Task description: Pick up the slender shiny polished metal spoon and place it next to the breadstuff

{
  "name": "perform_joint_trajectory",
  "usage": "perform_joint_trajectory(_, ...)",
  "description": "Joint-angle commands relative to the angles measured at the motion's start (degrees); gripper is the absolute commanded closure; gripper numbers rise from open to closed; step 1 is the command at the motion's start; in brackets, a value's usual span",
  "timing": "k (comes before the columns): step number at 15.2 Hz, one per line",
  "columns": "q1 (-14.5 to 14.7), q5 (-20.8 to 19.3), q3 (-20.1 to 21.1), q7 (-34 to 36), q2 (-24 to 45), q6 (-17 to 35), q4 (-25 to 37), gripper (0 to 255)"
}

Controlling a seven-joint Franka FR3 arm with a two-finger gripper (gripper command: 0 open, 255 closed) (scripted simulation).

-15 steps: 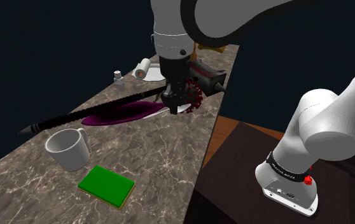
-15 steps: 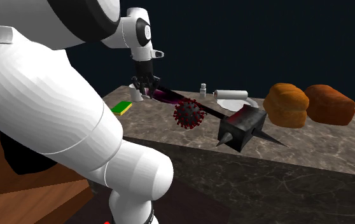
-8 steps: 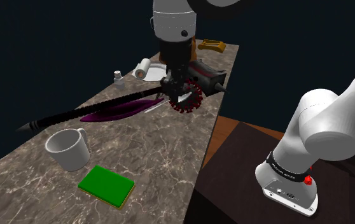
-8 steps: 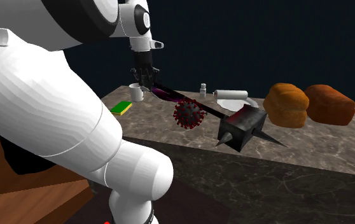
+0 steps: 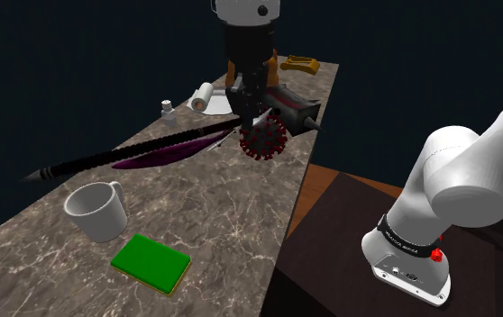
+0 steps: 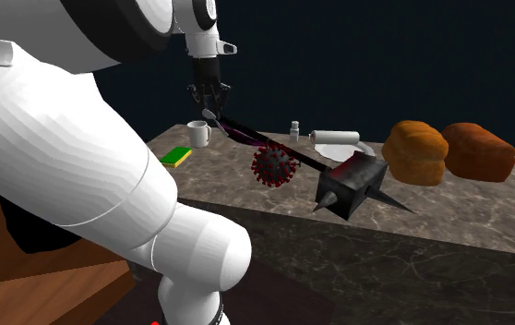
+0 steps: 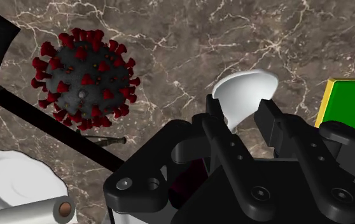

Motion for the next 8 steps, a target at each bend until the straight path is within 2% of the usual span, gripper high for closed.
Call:
perform_joint_trajectory(1,-0.1,-0.1,-0.1,0.1,0.1,-1.6,1.8,255)
perform_joint_trajectory(2,-0.1,-0.1,-0.1,0.1,0.2,-2.1,2.4,255)
perform_joint_trajectory(8,-2.9,-2.7,-6.5,-8.4,-1.2,-1.8,0.4,255)
